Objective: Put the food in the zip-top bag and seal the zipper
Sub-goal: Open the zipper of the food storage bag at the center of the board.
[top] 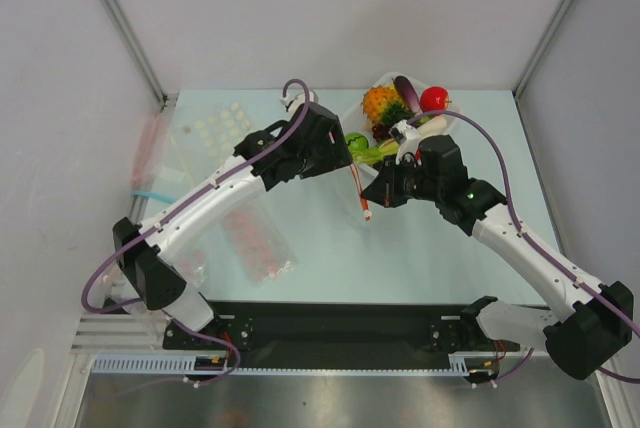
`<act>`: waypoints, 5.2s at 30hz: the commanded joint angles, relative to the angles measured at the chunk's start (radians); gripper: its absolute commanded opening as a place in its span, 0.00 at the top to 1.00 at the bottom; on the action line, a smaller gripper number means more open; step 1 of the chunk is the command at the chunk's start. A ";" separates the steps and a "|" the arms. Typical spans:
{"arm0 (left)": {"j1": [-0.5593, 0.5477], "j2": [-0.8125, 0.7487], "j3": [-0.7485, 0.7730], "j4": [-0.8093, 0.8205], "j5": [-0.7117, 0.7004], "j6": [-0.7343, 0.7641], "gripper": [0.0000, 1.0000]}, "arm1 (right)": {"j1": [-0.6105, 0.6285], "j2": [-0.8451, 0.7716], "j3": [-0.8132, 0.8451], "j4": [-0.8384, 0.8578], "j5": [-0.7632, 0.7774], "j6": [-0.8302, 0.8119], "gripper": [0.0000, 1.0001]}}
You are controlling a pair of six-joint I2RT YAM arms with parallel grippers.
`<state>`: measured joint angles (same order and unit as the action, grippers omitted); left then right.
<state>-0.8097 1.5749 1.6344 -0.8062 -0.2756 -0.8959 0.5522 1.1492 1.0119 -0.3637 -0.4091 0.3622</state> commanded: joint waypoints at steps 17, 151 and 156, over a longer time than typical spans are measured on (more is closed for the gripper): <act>0.015 0.083 0.024 0.045 -0.010 0.038 0.46 | 0.000 -0.009 0.013 0.039 -0.027 -0.016 1.00; 0.029 0.013 0.298 -0.519 -0.146 0.422 1.00 | -0.127 0.101 0.051 -0.139 0.300 0.007 0.97; 0.035 -0.004 0.278 -0.533 -0.157 0.410 1.00 | -0.136 0.135 0.071 -0.150 0.306 0.004 0.89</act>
<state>-0.7891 1.6230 1.8999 -1.2846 -0.3737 -0.5117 0.4355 1.2621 1.0607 -0.4728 -0.1638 0.3885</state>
